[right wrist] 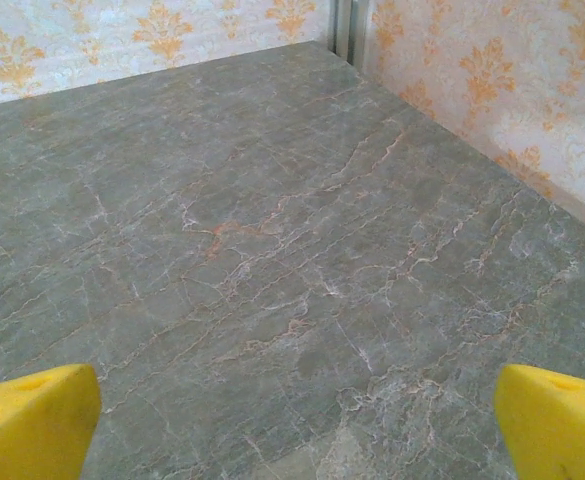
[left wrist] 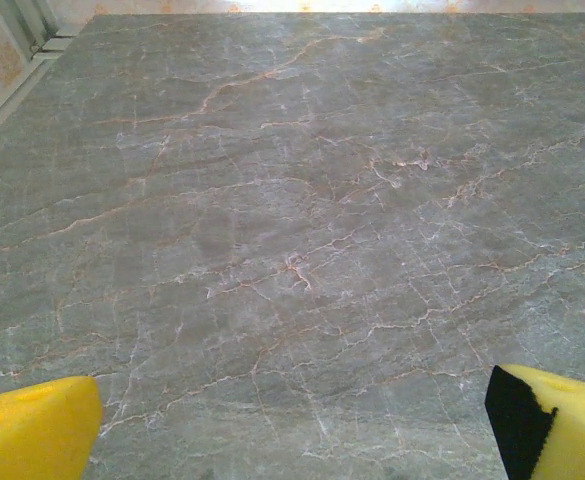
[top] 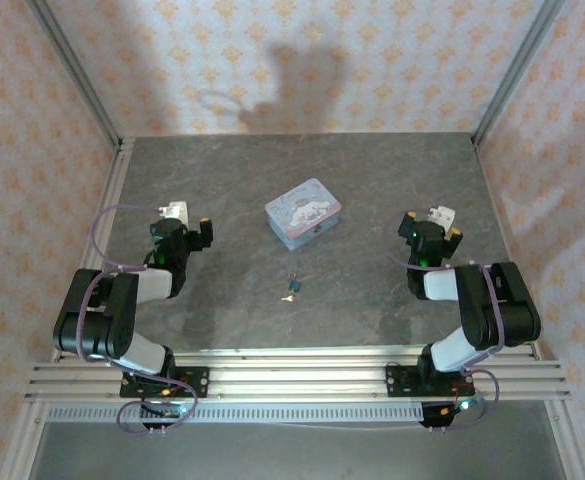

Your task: Unlock the padlock with the key

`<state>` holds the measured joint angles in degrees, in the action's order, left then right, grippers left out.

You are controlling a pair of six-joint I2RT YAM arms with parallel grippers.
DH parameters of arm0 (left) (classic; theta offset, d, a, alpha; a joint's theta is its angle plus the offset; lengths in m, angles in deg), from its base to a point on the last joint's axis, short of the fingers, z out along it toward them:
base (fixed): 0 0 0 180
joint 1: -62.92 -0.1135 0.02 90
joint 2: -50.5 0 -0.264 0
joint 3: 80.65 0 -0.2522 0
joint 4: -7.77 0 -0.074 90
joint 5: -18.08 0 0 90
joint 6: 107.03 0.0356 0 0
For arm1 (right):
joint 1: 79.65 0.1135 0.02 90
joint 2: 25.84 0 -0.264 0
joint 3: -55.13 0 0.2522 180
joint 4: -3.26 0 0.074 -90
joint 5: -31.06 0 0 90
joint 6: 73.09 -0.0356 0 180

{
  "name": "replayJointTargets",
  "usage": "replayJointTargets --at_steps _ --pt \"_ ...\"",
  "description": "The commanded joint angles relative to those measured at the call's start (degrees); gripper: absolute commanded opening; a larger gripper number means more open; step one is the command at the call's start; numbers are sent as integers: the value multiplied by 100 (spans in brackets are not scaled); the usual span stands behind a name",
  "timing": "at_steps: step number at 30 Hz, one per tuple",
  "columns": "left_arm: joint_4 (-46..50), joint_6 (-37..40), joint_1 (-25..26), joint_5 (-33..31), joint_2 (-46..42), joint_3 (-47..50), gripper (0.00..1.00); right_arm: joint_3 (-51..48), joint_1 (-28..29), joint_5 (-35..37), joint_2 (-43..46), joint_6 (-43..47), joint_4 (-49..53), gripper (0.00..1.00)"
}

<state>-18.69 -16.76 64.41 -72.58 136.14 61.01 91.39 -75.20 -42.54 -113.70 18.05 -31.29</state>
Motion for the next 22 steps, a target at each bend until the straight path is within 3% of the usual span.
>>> replayJointTargets --at_steps 1,22 --pt "-196 78 35 -171 10 -3 100 9 -14 -15 49 -82 74 100" --pt "-202 70 35 -170 16 -3 100 19 -16 -58 49 -77 86 100"
